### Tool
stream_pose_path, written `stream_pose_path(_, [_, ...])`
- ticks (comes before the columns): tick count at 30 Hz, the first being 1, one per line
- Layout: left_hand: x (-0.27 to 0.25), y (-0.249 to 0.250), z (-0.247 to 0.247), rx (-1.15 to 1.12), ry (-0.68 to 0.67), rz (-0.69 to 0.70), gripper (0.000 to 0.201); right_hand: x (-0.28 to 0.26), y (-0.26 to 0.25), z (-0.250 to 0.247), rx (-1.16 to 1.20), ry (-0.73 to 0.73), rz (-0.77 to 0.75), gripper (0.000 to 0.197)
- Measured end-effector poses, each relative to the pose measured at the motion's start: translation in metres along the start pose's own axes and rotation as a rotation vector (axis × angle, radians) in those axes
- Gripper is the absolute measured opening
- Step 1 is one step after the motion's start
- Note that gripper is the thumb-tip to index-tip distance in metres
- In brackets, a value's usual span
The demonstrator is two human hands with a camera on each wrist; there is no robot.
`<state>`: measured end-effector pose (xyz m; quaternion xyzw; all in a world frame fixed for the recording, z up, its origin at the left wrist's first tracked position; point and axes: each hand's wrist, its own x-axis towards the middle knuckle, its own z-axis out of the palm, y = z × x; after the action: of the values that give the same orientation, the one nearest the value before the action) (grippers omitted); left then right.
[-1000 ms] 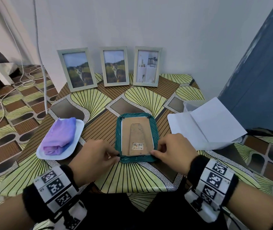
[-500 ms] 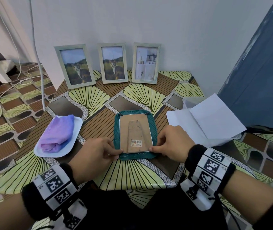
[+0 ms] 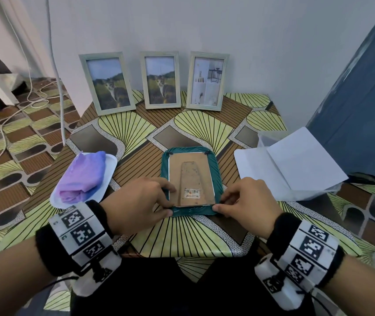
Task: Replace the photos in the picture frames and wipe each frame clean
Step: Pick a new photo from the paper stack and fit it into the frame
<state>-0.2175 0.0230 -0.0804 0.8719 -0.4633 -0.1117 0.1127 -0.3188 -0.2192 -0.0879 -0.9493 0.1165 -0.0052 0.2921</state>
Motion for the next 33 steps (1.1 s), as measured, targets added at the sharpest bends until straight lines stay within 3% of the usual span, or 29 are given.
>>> stream_pose_path(7, [0.002,-0.002,0.002,0.007,0.015,0.022,0.018,0.004,0.004,0.003,0.103,0.037,0.088,0.019])
stream_pose_path(12, [0.003,-0.005,0.007,-0.005,0.045,0.024,0.015,0.008,0.001,0.004,0.108,-0.034,0.125,0.02])
stream_pose_path(18, [0.004,-0.006,0.009,-0.001,0.046,0.024,0.014,0.007,-0.007,0.009,-0.013,-0.063,0.102,0.018])
stream_pose_path(23, [0.006,-0.006,0.008,-0.005,0.019,0.013,0.015,0.003,-0.017,0.016,-0.146,-0.092,0.038,0.005])
stream_pose_path(33, [0.007,-0.006,0.009,-0.011,0.012,0.004,0.013,-0.003,-0.032,0.012,-0.302,-0.138,-0.013,0.015])
